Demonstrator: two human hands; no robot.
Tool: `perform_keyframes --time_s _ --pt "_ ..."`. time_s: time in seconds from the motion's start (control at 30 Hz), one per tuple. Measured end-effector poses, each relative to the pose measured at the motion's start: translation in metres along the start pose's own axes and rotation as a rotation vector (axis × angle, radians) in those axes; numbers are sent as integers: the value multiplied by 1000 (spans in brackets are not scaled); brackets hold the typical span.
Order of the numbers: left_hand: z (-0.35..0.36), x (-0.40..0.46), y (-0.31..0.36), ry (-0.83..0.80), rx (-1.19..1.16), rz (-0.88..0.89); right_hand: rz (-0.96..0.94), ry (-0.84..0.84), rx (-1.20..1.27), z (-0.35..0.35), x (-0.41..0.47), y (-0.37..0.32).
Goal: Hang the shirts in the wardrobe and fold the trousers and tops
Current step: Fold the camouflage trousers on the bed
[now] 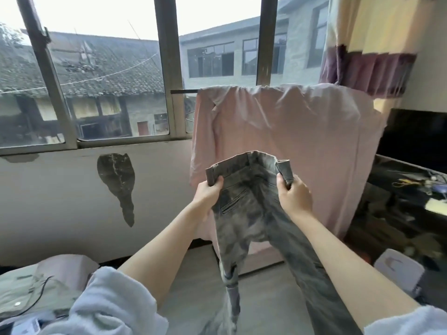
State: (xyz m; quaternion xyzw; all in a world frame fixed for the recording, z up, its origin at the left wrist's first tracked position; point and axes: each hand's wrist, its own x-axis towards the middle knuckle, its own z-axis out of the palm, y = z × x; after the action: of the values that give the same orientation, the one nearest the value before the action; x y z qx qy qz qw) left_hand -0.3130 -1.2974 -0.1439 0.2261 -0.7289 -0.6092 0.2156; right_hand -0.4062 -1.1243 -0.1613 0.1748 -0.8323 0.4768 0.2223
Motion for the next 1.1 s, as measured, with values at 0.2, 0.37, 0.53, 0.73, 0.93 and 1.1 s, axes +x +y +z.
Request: perform_keyframes --time_s 0.2,0.37,0.53,0.73,0.93,1.1 --pt "-3 -25 -22 -117 -344 -168 72 -120 94 10 -34 1" --pt "-8 -47 -26 -289 -497 -145 -58 -316 268 45 -67 -40" --pt "-40 -58 -36 -367 -622 -149 -146 -402 349 67 -87 -57" --pt "-68 -60 -47 -2 27 61 -157 -421 390 90 -103 -66" --pt "-91 -70 -48 168 -201 111 -231 -511 376 111 -111 -87" --pt "-119 -78 -47 52 -290 41 -226 -767 642 115 -118 -104"
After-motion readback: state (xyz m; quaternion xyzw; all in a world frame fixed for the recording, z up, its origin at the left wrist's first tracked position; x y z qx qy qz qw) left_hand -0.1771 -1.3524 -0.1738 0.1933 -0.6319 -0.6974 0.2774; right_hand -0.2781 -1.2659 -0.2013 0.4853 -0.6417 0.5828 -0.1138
